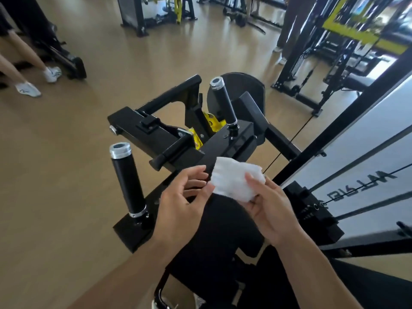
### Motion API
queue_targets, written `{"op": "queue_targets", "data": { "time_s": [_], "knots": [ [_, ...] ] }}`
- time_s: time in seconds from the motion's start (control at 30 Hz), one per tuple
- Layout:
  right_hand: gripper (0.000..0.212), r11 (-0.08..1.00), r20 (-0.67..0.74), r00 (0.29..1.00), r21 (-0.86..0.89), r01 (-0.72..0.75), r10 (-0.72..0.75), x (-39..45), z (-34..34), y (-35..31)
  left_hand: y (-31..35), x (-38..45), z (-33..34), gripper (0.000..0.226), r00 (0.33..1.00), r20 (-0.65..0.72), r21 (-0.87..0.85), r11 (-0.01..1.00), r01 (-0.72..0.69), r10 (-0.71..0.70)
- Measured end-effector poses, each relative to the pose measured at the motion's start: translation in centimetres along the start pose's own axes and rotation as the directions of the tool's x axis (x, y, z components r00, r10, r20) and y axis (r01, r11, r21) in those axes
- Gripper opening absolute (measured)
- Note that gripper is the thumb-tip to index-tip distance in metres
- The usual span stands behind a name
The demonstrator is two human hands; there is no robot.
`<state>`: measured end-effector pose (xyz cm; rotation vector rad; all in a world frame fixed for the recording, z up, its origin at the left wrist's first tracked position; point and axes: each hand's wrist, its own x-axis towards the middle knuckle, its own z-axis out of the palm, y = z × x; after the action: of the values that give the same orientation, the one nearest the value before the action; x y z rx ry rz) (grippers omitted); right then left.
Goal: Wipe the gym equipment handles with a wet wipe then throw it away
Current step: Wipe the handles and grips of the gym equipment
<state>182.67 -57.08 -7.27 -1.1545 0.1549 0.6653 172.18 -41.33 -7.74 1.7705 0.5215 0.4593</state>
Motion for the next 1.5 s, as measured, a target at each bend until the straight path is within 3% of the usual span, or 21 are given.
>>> {"op": "queue_targets", "data": {
  "time_s": [0.1,0.2,0.23,0.3,0.37,0.43,0.53,0.6,0.7,0.87,1.07,1.23,1.5],
  "knots": [
    [0.020,0.972,-0.235,0.943,-0.069,0.224,-0.234,4.1,-0.4,-2.9,1.1,3.4,2.6,0.041,0.997,0.016,0.108,0.992,-0.071,0.069],
    [0.007,0.849,-0.297,0.813,-0.351,0.395,-0.501,9.1,0.4,-6.3,2.4,7.8,5.2,0.060,0.996,0.016,0.264,0.960,-0.092,0.091],
    [0.010,0.795,-0.255,0.789,-0.435,0.423,-0.559,10.7,0.9,-7.1,2.9,9.2,5.8,0.064,0.993,-0.012,0.318,0.942,-0.105,0.115],
    [0.017,0.691,-0.048,0.823,-0.572,0.441,-0.566,13.9,2.2,-7.9,3.8,12.0,6.5,0.066,0.977,-0.069,0.373,0.913,-0.164,0.203],
    [0.018,0.570,0.253,0.874,-0.676,0.466,-0.415,15.8,3.3,-7.3,4.5,14.5,6.7,0.060,0.952,-0.100,0.401,0.887,-0.227,0.289],
    [0.035,0.441,0.427,0.827,-0.703,0.558,-0.365,16.6,3.4,-5.8,5.1,16.4,6.2,0.052,0.921,-0.131,0.485,0.834,-0.263,0.366],
    [0.030,0.536,0.333,0.787,-0.591,0.603,-0.519,17.7,3.3,-5.5,5.3,18.5,5.5,0.044,0.916,-0.123,0.564,0.786,-0.253,0.383],
    [0.042,0.542,0.317,0.771,-0.567,0.621,-0.553,18.9,3.3,-5.8,4.7,19.2,5.4,0.040,0.907,-0.112,0.574,0.772,-0.275,0.406],
    [0.051,0.437,0.395,0.702,-0.574,0.692,-0.592,19.7,4.1,-6.2,3.6,19.7,5.4,0.039,0.858,-0.138,0.610,0.724,-0.320,0.495],
    [0.041,0.248,0.514,0.492,-0.471,0.847,-0.703,20.5,6.0,-7.9,3.1,20.2,5.3,0.035,0.856,-0.169,0.603,0.738,-0.302,0.489],
    [0.050,0.237,0.541,0.543,-0.533,0.812,-0.643,21.1,3.1,-6.5,2.9,20.1,5.7,0.035,0.843,-0.213,0.596,0.750,-0.288,0.493],
    [0.054,0.208,0.563,0.535,-0.541,0.815,-0.629,21.6,5.0,-7.5,3.3,20.1,5.6,0.034,0.863,-0.204,0.579,0.768,-0.275,0.463],
    [0.044,0.375,0.469,0.587,-0.472,0.798,-0.660,20.6,3.6,-6.7,4.8,20.0,5.4,0.029,0.824,-0.227,0.607,0.737,-0.296,0.519]
  ]
}}
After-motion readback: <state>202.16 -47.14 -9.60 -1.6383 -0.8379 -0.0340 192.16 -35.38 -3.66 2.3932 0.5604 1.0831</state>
